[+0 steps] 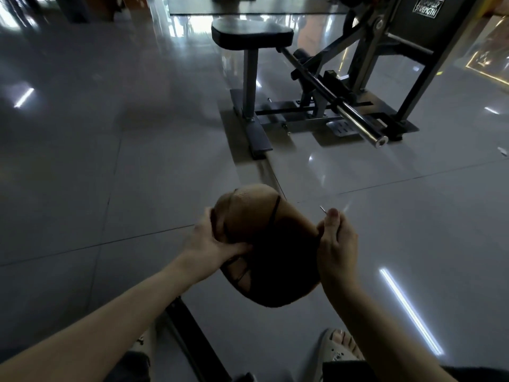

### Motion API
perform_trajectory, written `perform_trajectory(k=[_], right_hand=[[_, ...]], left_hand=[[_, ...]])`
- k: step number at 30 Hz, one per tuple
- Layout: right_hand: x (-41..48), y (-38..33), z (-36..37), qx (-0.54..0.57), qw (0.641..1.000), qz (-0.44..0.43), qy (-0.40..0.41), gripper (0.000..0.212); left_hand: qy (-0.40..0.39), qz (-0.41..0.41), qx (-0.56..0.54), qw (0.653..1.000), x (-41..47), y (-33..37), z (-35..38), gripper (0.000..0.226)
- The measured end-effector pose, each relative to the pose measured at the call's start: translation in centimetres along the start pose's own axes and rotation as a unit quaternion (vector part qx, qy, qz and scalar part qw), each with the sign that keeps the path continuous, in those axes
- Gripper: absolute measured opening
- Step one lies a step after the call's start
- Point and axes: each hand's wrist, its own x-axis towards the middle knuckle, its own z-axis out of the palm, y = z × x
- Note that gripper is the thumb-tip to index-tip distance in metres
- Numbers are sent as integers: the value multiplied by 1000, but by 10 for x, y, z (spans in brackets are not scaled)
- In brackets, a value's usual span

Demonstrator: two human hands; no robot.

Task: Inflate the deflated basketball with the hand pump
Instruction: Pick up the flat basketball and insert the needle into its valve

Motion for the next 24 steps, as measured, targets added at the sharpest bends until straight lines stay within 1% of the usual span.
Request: perform_trajectory(k=[1,3,5,6,9,14,16,17,18,19,20,21,22,24], right_hand=[[-2,1,2,-1,1000,21,-18,45],[-6,0,8,5,997,63,-45,44],[-8,-5,12,38,992,108,-59,43],[-8,-8,12,63,988,127,-67,42],[-5,-14,8,123,974,169,-86,36],[-2,-24,4,155,961,204,-107,27],[-3,-24,4,141,960,218,-105,27],[-4,-23,5,132,961,219,-105,26],[-7,-21,6,126,961,221,-107,27],[-11,-20,8,126,961,221,-111,27],[-15,-18,9,129,960,218,-118,26],[-20,-18,11,131,960,213,-127,26],[-25,-16,13,130,960,205,-140,25],[-32,-15,16,122,959,190,-171,24]], left_hand=[[34,54,82,995,-3,3,0,75],[98,150,235,955,-9,4,3,63],[116,214,301,922,-14,3,6,53],[117,225,309,916,-15,1,6,52],[107,227,287,924,-12,-6,4,52],[99,277,300,908,-14,-4,8,59],[76,288,307,904,-10,-2,9,62],[45,269,290,917,-10,0,9,67],[-4,215,239,947,-10,3,9,74],[-60,144,157,975,-9,8,8,80],[-97,78,75,989,-7,12,7,82],[-109,32,17,993,-3,12,5,80],[-101,8,8,995,2,11,3,75],[-82,-13,44,996,8,6,-3,51]])
